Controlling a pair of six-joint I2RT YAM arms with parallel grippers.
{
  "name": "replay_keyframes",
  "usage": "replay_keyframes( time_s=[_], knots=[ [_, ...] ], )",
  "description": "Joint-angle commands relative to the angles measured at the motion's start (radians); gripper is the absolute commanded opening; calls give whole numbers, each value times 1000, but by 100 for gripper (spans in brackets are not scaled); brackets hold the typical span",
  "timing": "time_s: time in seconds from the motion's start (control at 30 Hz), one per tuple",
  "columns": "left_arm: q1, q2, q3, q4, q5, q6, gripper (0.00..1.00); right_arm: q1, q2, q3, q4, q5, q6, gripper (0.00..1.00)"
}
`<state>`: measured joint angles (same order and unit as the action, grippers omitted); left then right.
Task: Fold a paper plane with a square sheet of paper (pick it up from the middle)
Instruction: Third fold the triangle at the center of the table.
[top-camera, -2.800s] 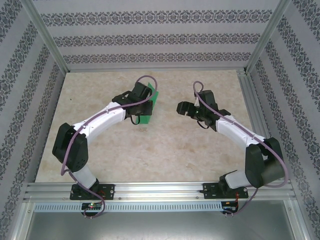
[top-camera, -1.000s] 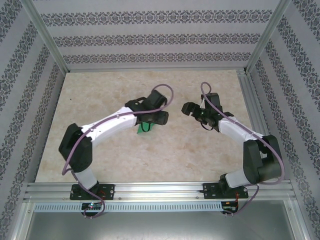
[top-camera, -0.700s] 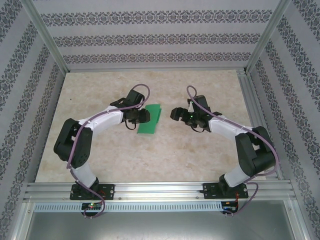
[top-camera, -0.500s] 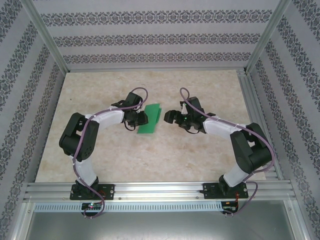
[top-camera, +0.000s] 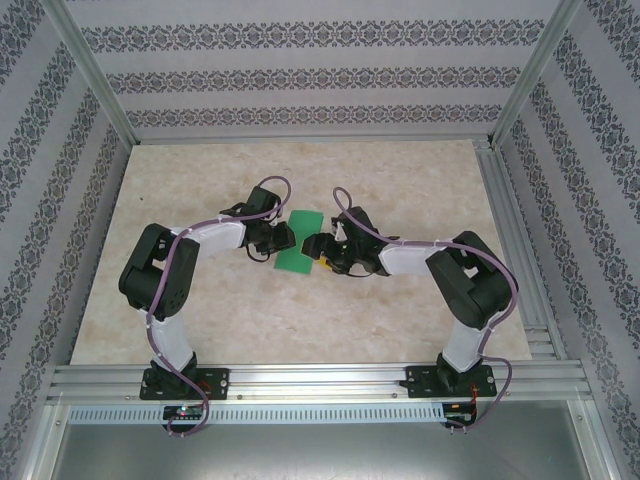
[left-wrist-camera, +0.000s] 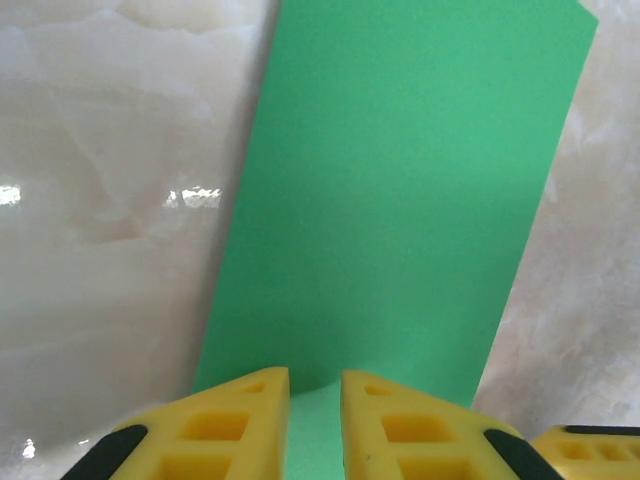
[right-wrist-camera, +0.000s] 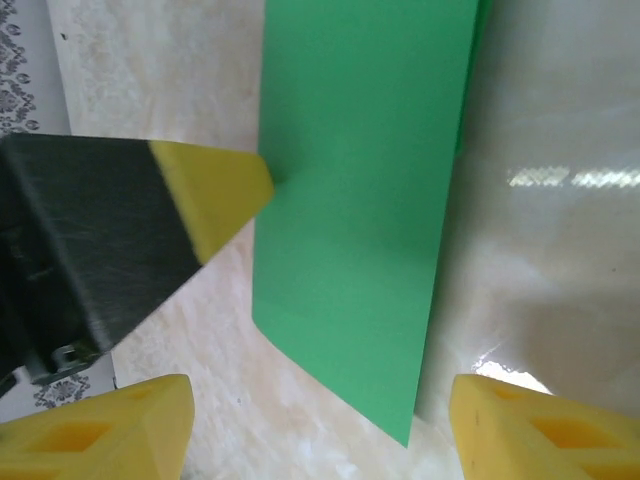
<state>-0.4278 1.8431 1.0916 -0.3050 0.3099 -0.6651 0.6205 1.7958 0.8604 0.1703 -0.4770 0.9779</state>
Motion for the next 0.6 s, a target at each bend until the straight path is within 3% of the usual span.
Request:
replay_keyframes(
  time_s=[0.0,0.2,0.33,0.43,0.57],
  knots=[
    [20,-47,-17,46,25,-18,22,5,28,26,46,-22,44,68],
    [35,-84,-29,44,31,-20,24,9,59,60,16,-33,36,67],
    [40,-91,-33,46,36,-21,25,13,81,79,30,-59,36,59],
    [43,-90,-35,49,43,-21,25,17,85,85,27,-63,37,45],
    [45,-83,-38,71,82,-22,25,7,77,77,12,-64,36,19]
  ],
)
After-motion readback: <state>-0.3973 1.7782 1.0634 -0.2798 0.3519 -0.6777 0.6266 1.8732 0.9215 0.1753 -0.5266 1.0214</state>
